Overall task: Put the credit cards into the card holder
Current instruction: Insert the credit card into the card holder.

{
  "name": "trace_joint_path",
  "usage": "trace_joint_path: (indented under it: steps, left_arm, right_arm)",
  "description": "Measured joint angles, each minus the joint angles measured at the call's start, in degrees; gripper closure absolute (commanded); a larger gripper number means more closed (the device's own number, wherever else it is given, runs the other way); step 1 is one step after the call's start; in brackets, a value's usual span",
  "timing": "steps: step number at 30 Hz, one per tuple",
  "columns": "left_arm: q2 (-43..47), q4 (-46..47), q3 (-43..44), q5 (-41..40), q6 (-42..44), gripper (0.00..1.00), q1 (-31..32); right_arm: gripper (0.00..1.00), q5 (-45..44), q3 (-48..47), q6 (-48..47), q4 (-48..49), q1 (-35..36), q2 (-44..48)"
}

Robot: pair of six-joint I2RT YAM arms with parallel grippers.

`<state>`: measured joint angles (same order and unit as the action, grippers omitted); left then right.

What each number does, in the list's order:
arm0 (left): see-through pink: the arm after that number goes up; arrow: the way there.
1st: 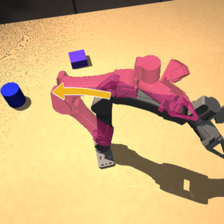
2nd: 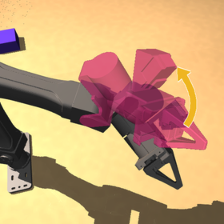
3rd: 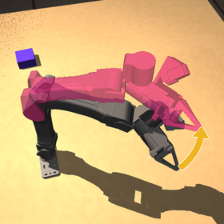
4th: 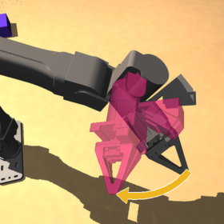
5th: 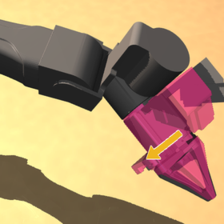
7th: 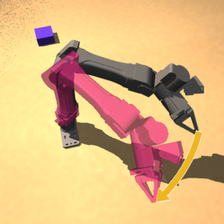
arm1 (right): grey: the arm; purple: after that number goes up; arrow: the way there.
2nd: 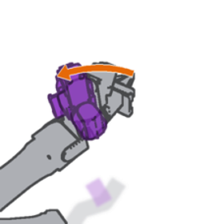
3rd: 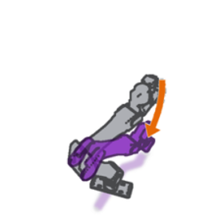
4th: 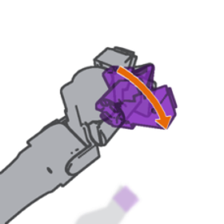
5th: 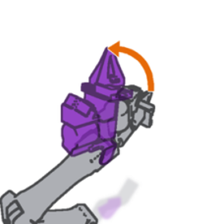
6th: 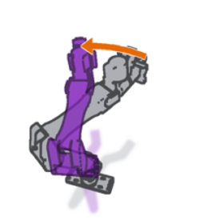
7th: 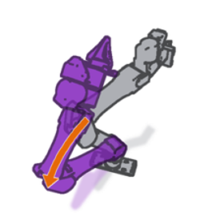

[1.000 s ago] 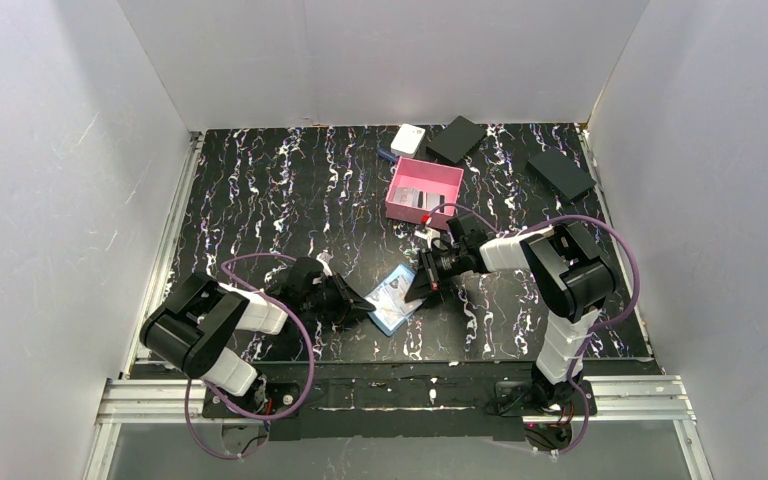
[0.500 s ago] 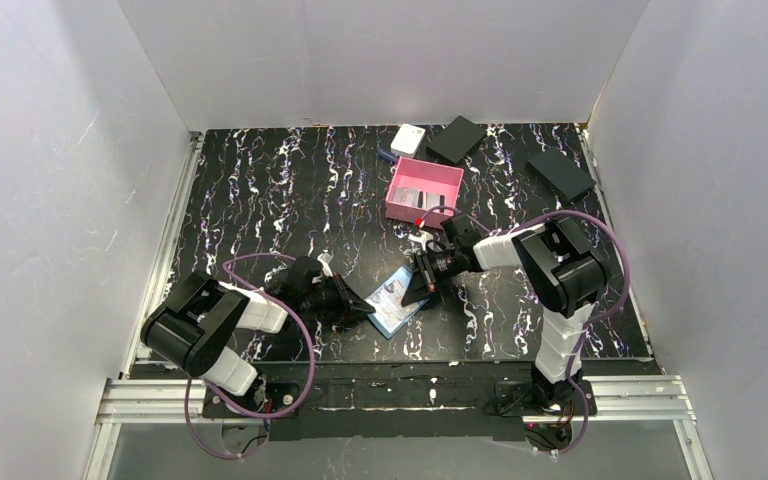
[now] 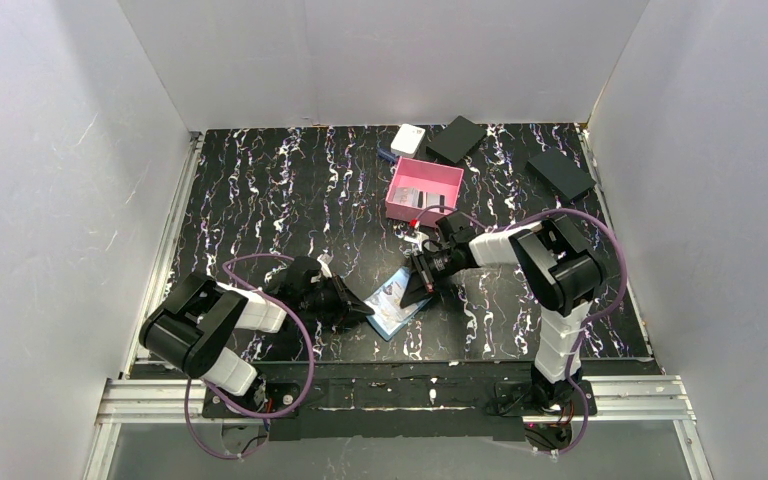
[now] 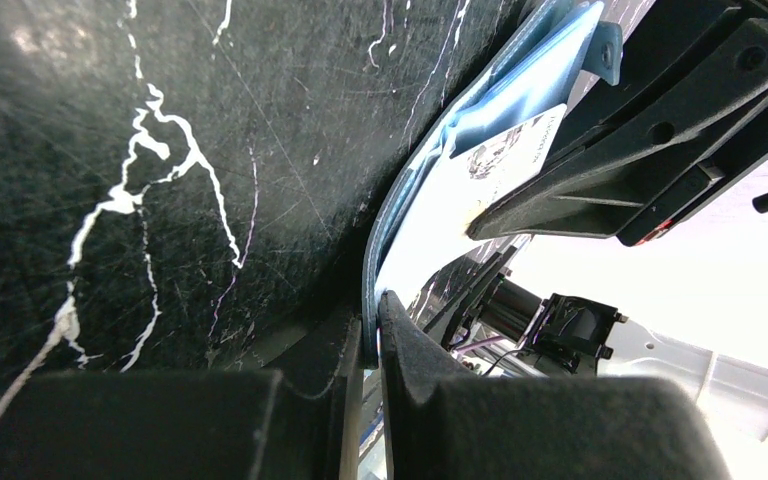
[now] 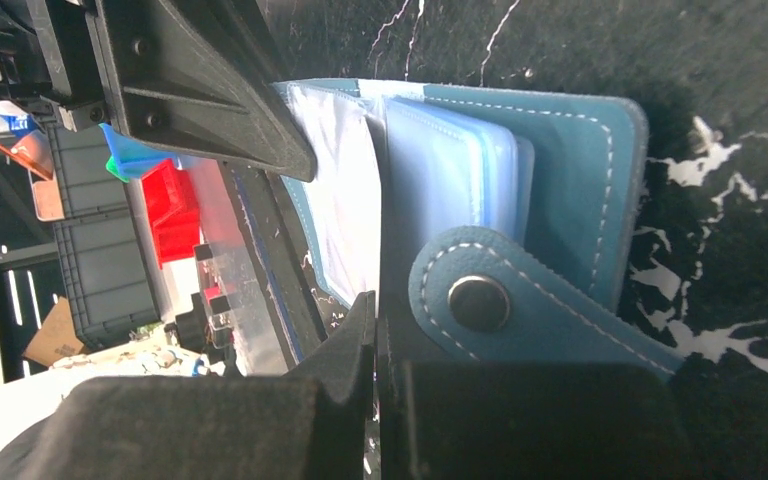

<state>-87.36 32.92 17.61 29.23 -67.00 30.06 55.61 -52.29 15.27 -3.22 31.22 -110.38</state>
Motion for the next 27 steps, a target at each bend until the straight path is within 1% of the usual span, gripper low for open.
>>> trace_joint_path:
  steps: [7,8,14,17,21,25,27]
  left_arm:
    - [0.1,-0.2,0.0,0.1,0.4,1.00,0.0]
    - [0.1,-0.2,0.0,0.1,0.4,1.00,0.0]
    - [0.2,-0.3,0.0,0.1,0.6,1.00,0.0]
    - [0.2,-0.3,0.0,0.1,0.8,1.00,0.0]
    - [0.3,-0.3,0.0,0.1,1.0,1.00,0.0]
    - [0.3,-0.3,0.0,0.1,1.1,1.00,0.0]
    - [0.3,-0.3,0.0,0.1,1.1,1.00,0.0]
  right_arm:
    - [0.98,0.5,-3.0,-2.7,-4.5,0.3,-1.8]
    - [0.95,0.7,-3.4,-2.9,-5.0,0.3,-2.2]
    - [0.66,0.1,-4.8,-4.0,-8.1,1.0,-2.6]
    - [0.55,-0.5,-6.0,-4.1,-10.4,1.9,-2.3]
    - [0.45,-2.9,-7.0,-4.2,-13.2,2.7,-0.8]
    - [0.38,-6.1,-8.0,-4.6,-16.1,3.5,1.0]
    - [0.38,-7.5,-8.3,-4.8,-17.1,3.7,1.7]
